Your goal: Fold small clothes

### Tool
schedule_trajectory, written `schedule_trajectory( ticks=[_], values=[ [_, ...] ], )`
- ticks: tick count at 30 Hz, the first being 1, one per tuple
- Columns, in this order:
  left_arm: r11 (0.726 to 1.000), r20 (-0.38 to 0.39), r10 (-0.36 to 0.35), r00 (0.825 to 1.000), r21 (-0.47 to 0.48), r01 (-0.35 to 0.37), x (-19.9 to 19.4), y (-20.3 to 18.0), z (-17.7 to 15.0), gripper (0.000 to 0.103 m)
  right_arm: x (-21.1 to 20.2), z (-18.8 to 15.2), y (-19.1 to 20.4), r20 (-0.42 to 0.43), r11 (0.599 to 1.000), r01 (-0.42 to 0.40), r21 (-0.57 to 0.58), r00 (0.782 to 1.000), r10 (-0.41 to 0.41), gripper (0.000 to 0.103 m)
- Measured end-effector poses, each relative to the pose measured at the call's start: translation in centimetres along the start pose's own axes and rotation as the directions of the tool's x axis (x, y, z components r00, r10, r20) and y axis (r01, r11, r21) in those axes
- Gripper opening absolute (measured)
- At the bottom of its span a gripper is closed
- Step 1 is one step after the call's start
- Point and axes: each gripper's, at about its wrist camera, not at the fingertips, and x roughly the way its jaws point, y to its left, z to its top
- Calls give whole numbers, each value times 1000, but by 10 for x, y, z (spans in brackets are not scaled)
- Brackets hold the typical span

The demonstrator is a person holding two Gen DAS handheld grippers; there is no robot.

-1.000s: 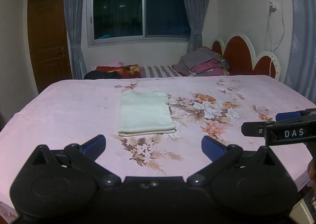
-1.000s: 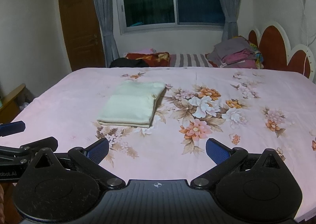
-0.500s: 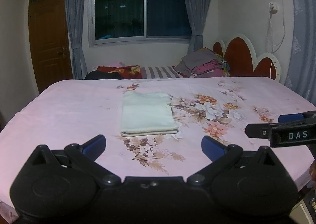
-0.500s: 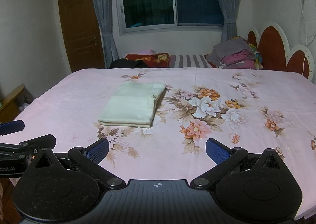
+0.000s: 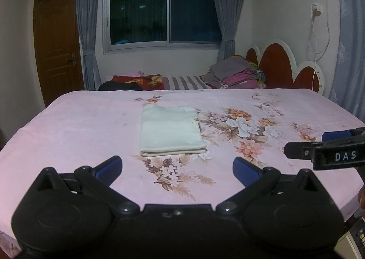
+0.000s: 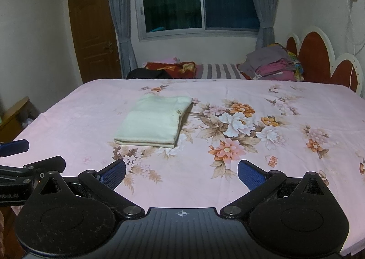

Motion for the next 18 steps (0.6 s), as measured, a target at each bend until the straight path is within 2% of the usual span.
schedule_trajectory(
  ticks=[18],
  values=[
    [1000, 8, 6, 1000, 5, -6, -2, -3, -3, 103, -3, -7, -1, -9, 1000, 9, 5, 1000, -9, 103]
  ],
)
